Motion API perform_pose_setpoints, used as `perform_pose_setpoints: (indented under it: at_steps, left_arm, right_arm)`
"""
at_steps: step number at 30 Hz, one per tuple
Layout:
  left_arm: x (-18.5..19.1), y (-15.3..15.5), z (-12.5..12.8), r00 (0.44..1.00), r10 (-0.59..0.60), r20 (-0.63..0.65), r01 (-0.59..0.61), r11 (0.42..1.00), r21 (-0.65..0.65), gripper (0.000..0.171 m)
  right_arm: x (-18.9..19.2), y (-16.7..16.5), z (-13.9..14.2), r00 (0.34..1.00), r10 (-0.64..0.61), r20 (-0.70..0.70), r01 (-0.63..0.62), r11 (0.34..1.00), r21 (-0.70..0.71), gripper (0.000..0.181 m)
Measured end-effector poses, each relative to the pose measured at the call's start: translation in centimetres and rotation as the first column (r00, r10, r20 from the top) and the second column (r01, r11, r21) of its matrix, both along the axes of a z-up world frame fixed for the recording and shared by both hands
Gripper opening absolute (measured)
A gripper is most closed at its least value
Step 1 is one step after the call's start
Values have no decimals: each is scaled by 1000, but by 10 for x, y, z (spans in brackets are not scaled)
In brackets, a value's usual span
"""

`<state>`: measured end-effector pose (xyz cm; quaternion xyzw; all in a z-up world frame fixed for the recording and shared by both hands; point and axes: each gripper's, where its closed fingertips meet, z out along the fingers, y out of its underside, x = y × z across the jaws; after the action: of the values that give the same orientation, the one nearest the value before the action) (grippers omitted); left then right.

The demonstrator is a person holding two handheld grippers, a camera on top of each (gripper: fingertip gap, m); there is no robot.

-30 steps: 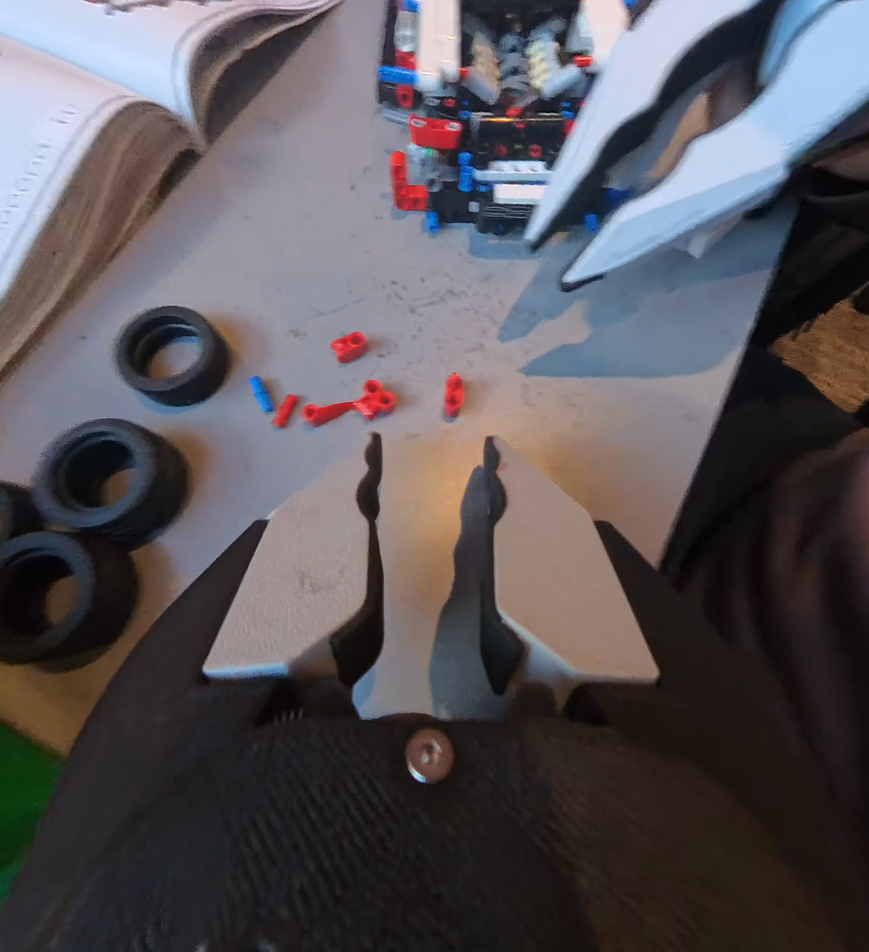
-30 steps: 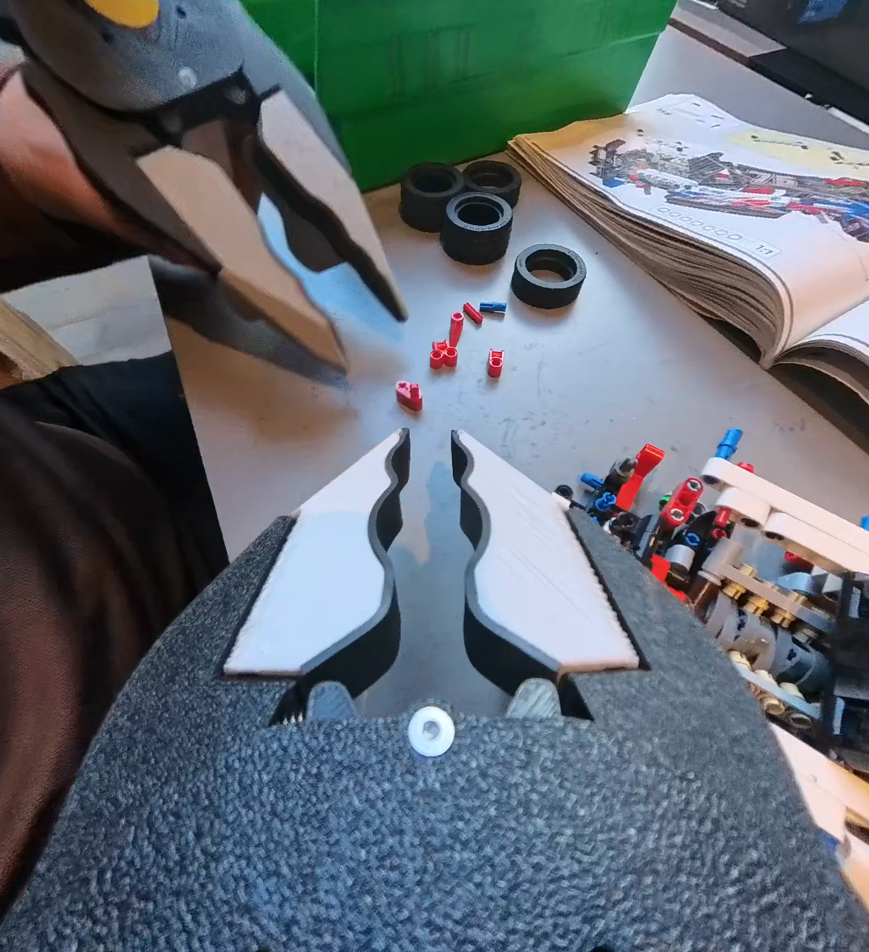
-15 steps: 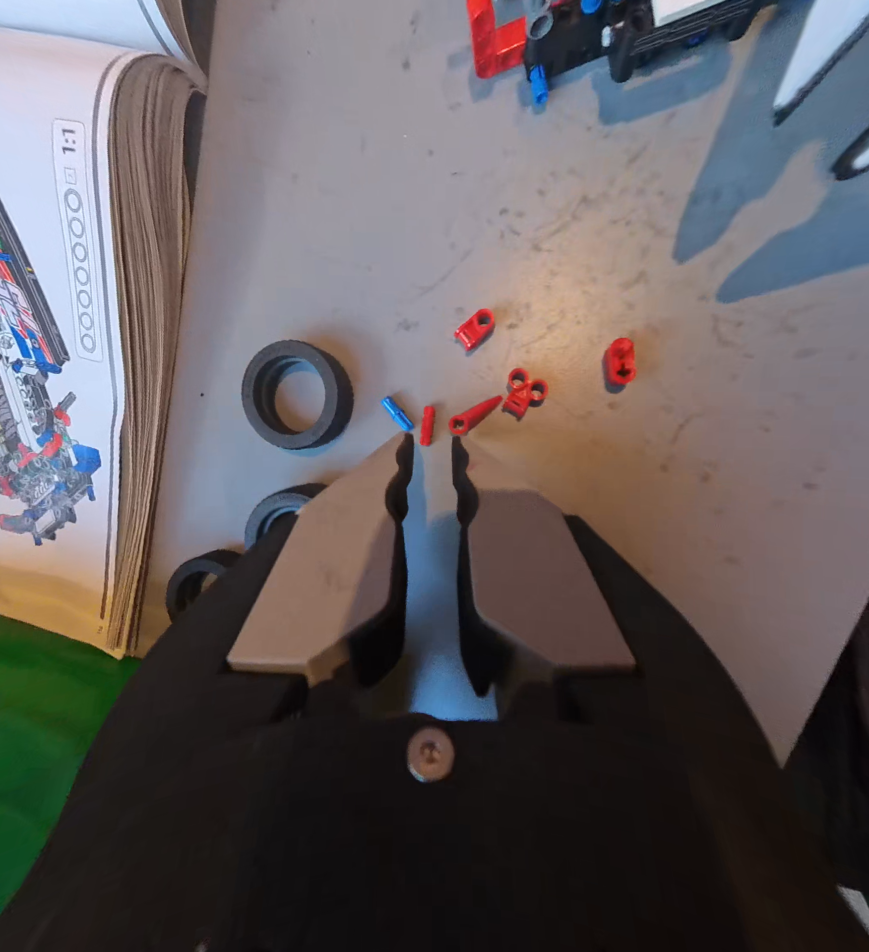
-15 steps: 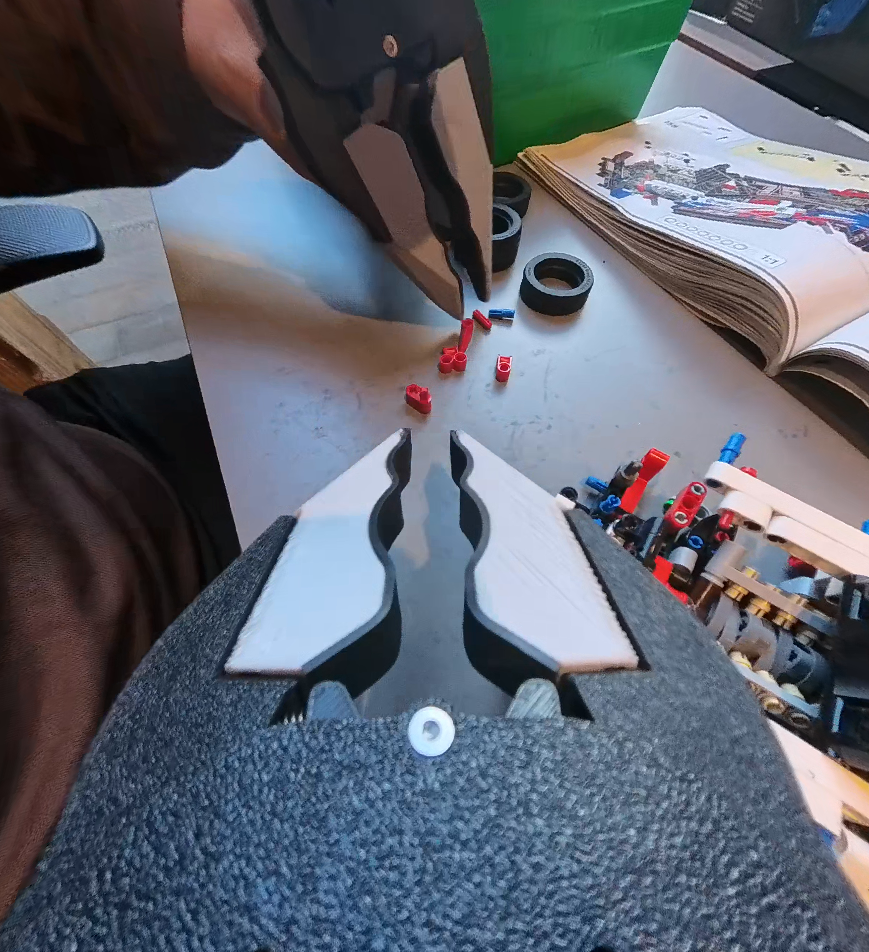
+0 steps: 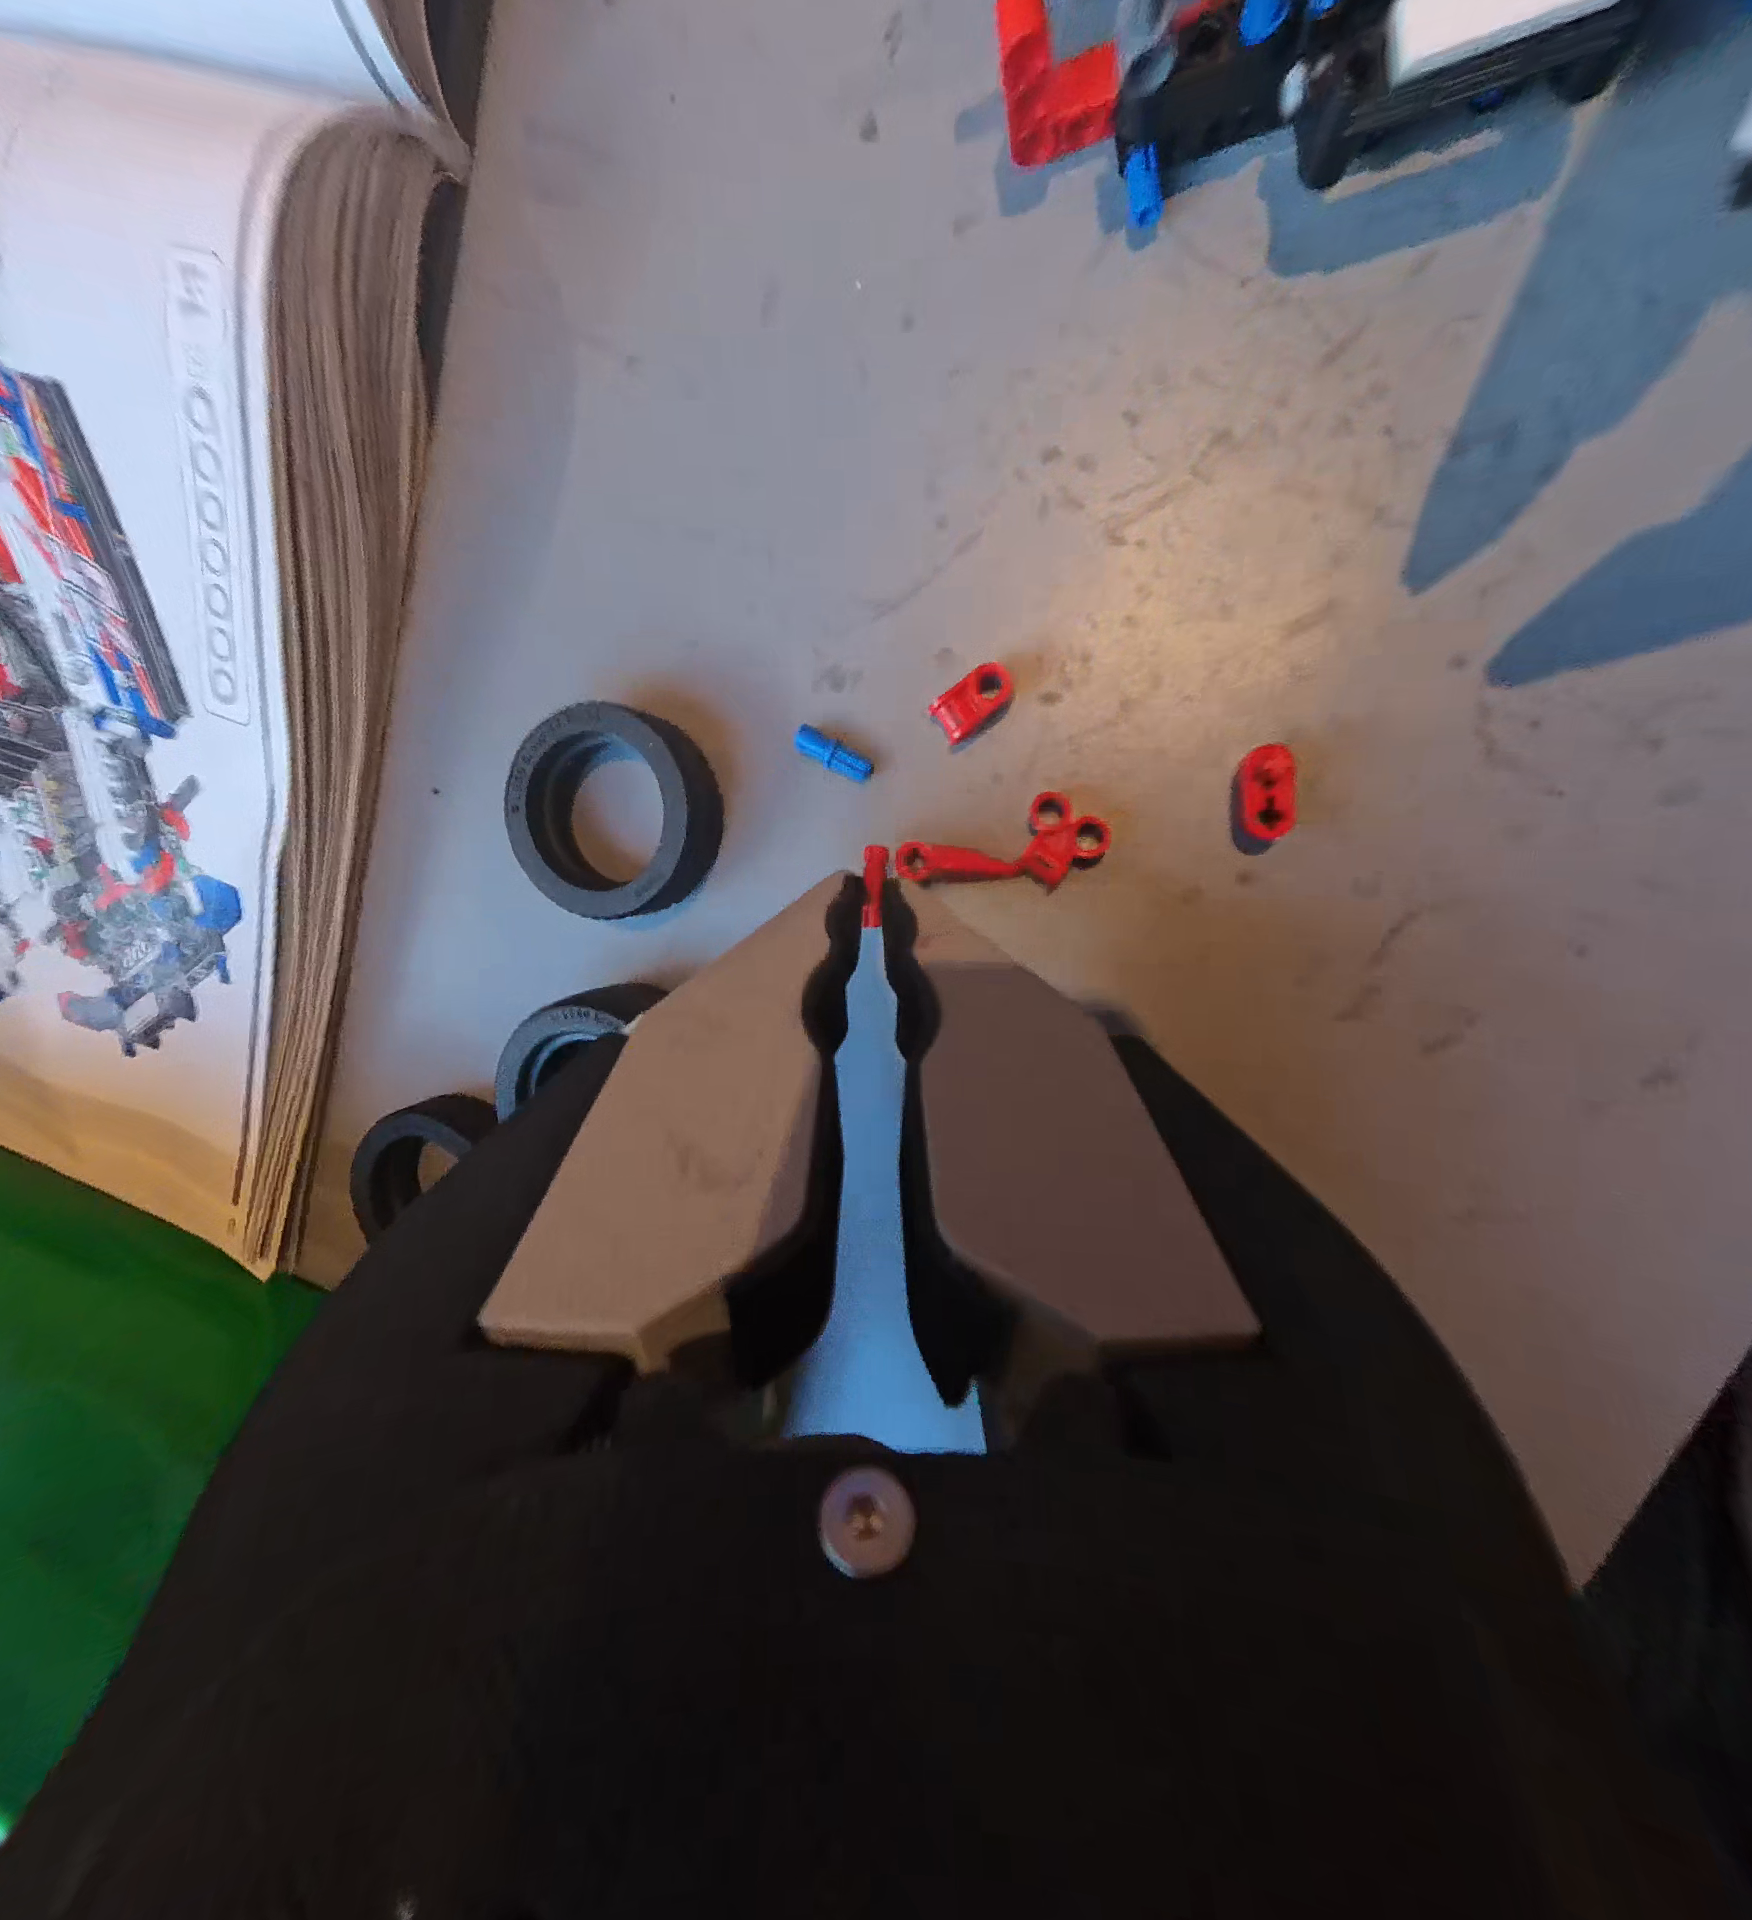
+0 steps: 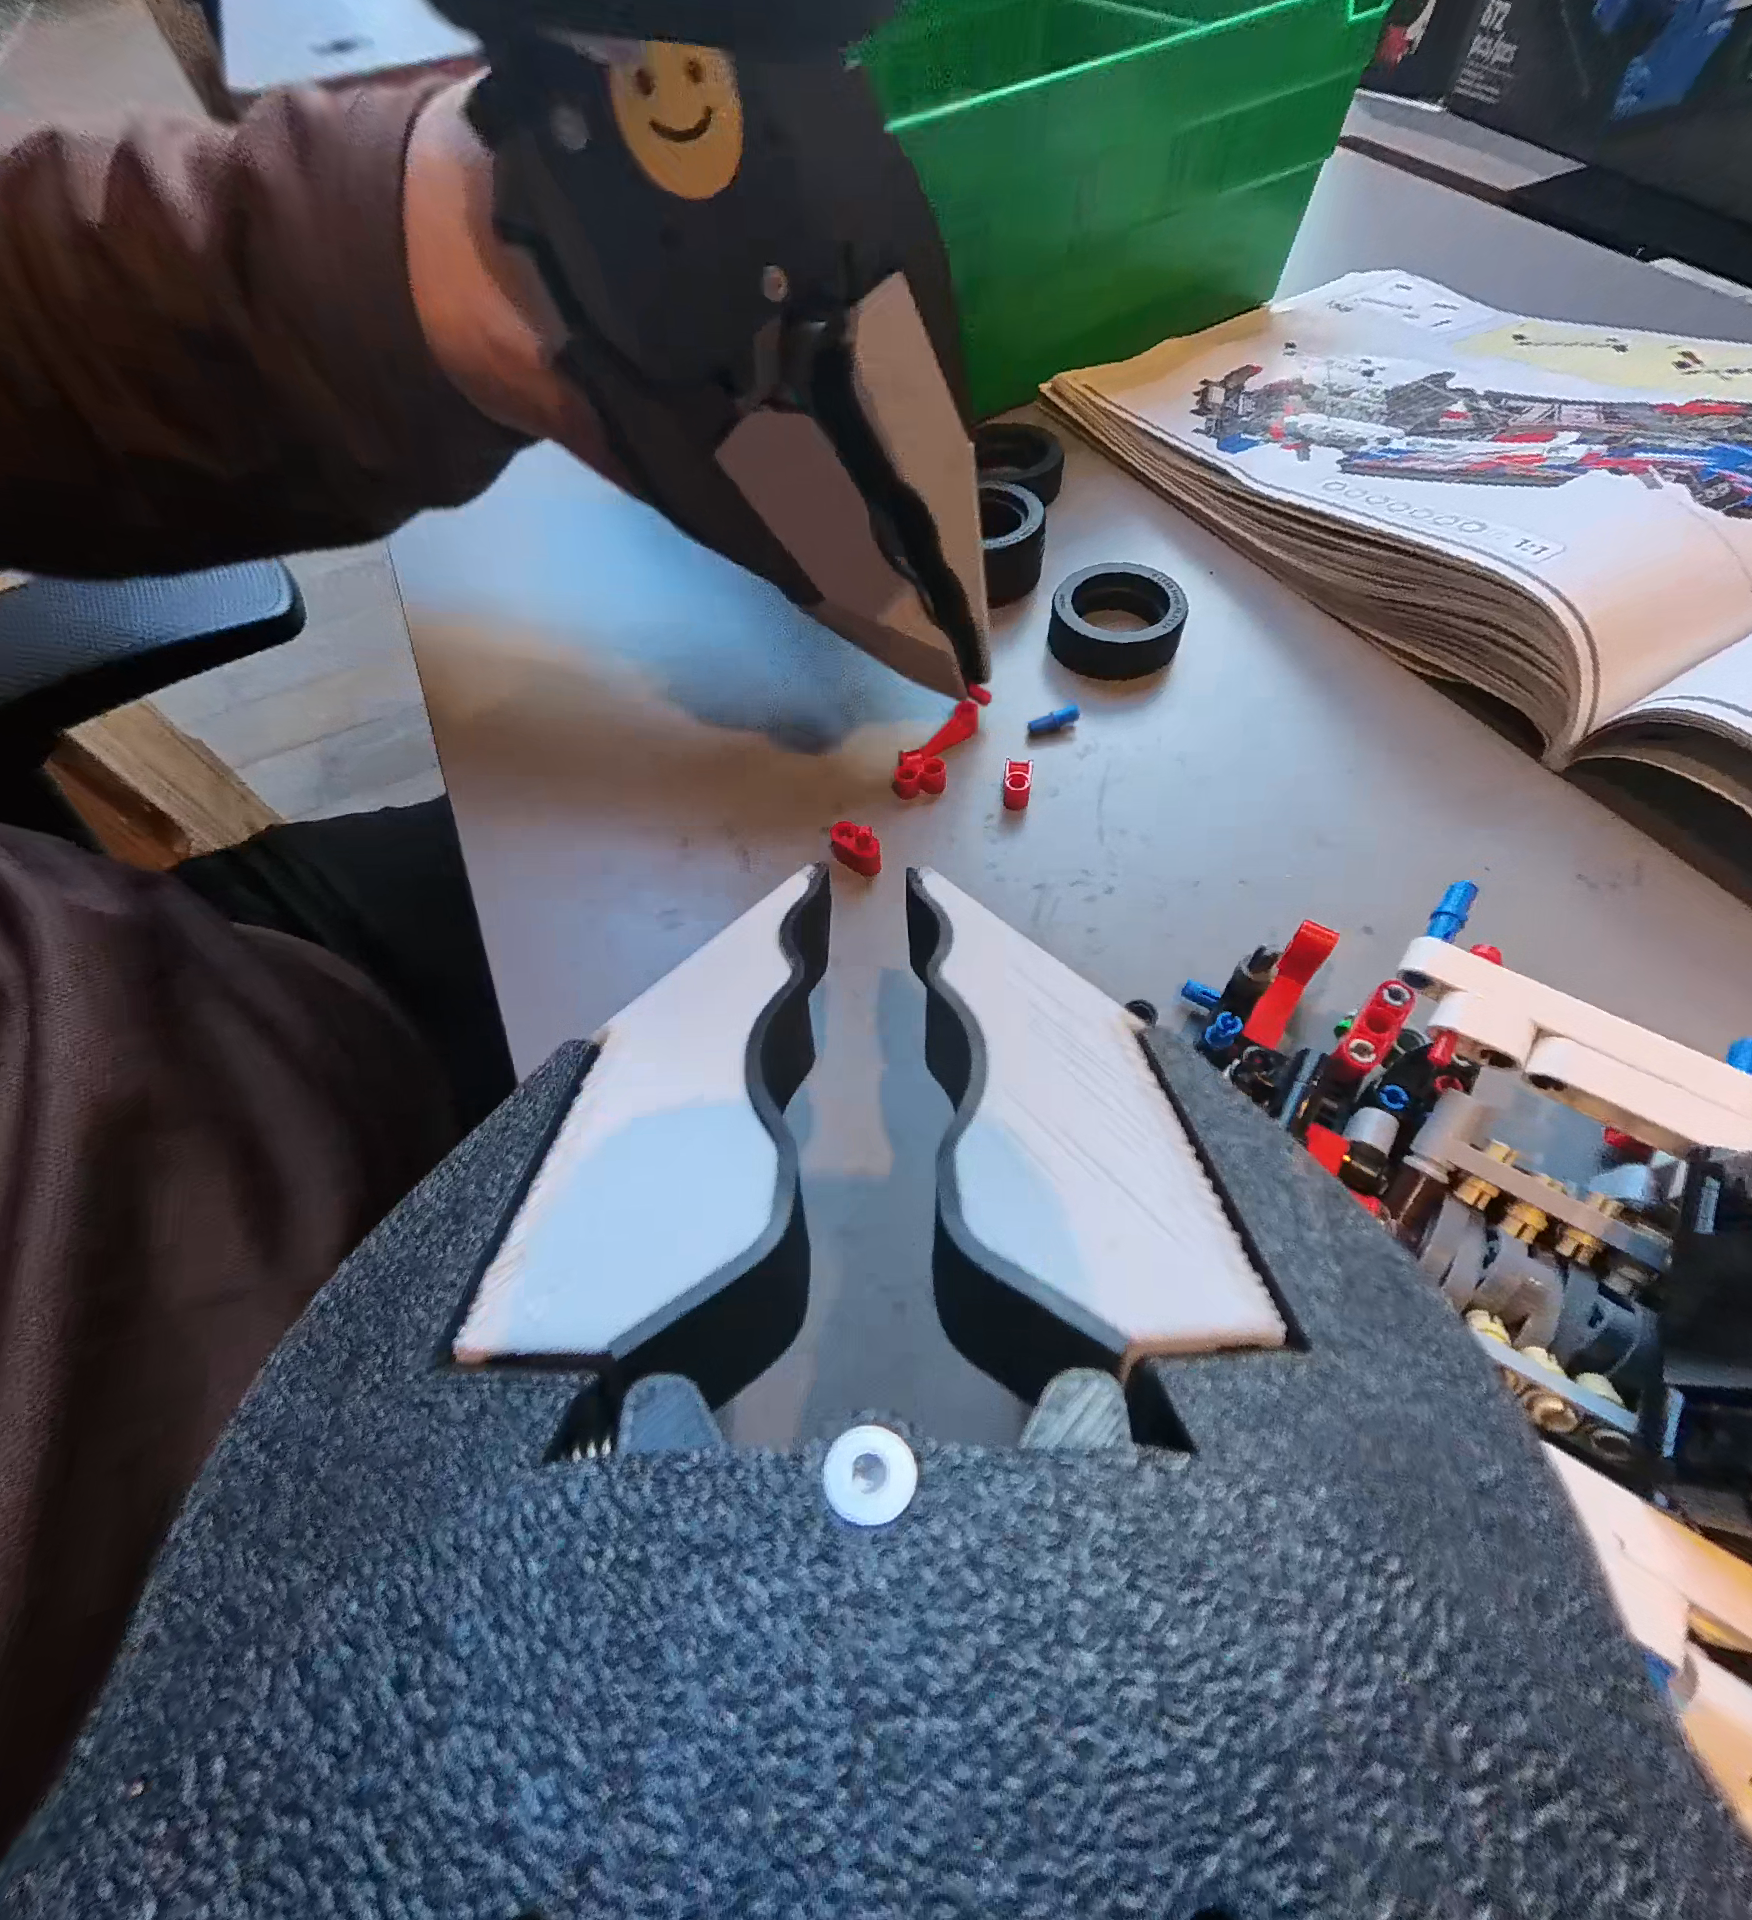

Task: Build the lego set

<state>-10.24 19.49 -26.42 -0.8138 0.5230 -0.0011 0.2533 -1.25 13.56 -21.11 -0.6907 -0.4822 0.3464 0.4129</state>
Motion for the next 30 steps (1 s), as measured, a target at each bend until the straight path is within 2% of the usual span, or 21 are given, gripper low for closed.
perform_pose_setpoints:
  at_steps: [4, 6, 9, 16, 22, 30]
  left_arm:
    - [27, -21, 36, 983, -93, 156, 61, 978, 199, 0]
    - [39, -33, 57, 968, -151, 199, 77, 938, 338, 0]
    - [57, -57, 73, 940, -253, 230, 128, 884, 449, 0]
    - [81, -86, 93, 896, -349, 274, 159, 830, 535, 0]
    - [83, -88, 97, 896, -378, 231, 185, 793, 580, 0]
    - [84, -88, 96, 891, -396, 223, 202, 784, 586, 0]
  right_arm:
    - [-1, -1, 9, 998, -15, -56, 13, 1000, -24, 11]
    - [-4, -5, 16, 994, -8, -104, 2, 998, -61, 9]
    - [-9, -15, 25, 983, 22, -184, -44, 992, -119, 1]
    - [-11, -25, 34, 975, 43, -218, -70, 991, -118, 8]
    - [-13, -33, 39, 969, 80, -235, -108, 988, -107, 5]
    - [-10, -32, 48, 954, 78, -291, -125, 982, -144, 7]
